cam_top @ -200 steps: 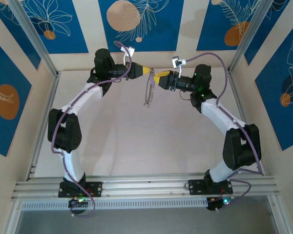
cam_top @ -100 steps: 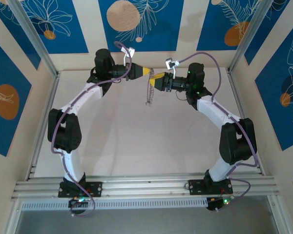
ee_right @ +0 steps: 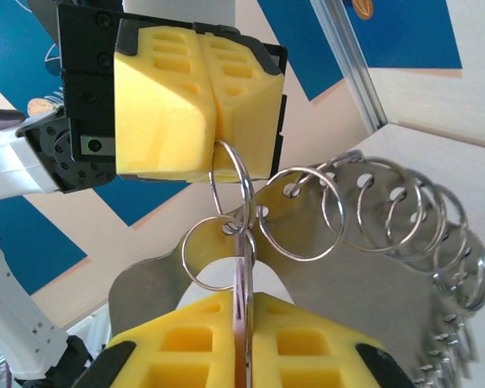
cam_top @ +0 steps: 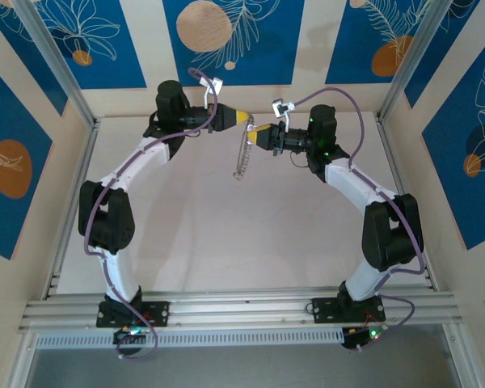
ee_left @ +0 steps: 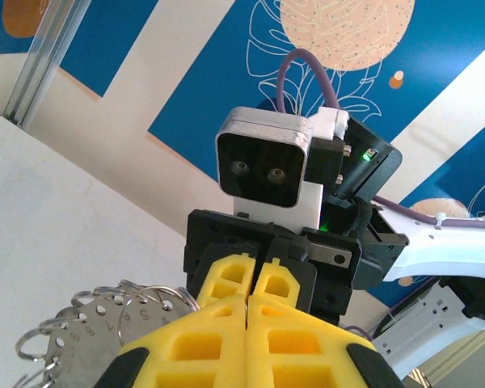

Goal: Put the keys on the keyring

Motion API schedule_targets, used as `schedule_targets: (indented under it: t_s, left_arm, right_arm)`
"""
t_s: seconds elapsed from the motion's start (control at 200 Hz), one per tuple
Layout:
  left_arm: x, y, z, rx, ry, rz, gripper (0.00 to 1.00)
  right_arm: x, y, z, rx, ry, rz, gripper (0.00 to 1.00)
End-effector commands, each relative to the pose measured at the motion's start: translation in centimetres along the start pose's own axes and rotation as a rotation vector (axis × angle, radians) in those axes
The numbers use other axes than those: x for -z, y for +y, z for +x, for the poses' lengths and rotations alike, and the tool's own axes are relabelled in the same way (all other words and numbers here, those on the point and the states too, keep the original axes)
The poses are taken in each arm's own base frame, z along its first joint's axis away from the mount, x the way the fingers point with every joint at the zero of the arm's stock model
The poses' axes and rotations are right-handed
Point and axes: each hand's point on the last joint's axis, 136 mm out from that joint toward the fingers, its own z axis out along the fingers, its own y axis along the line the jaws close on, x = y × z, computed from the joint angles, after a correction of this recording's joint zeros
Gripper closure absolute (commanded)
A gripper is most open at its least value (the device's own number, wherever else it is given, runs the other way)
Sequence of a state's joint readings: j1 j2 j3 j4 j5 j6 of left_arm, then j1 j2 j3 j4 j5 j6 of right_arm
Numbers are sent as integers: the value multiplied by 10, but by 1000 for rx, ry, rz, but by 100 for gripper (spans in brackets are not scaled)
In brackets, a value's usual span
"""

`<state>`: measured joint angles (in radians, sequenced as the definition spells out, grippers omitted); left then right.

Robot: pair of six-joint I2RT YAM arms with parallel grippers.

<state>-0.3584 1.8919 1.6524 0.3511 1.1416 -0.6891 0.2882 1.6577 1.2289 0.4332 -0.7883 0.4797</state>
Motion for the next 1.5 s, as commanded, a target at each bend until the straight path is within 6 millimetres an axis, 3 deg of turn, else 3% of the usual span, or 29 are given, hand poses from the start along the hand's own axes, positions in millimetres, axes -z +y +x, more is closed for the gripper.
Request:
schedule_targets:
  t_s: [0.0,0.42,0.67,0.865,1.015,1.305,1.495]
  left_arm:
    - [4,-39,-28,-116,-45,26,100]
    - [-3,-45,-22,-138,-69,6,100]
    - [-5,-45,-15,-133,-62,6,100]
    - [-3,-45,-13,-137,-75,-7,100]
    - [-2,-45,-13,-141,-91,-15,100]
    - [0,-45,-13,-141,-114,-23,100]
    - [0,-45,-13,-138,-119,-16,100]
  right_arm:
    - [-1,7,0,12,5,-21,99]
    - [-15,15,12,-5,35,-49,100]
    - [-11,10,11,-20,22,-19,100]
    - [-1,8,9,-33,-3,16,75]
    - [8,13,9,-33,-16,39,66]
    - [37,30,11,-30,-55,87,60]
    - [51,40,-10,2,-124,132,59]
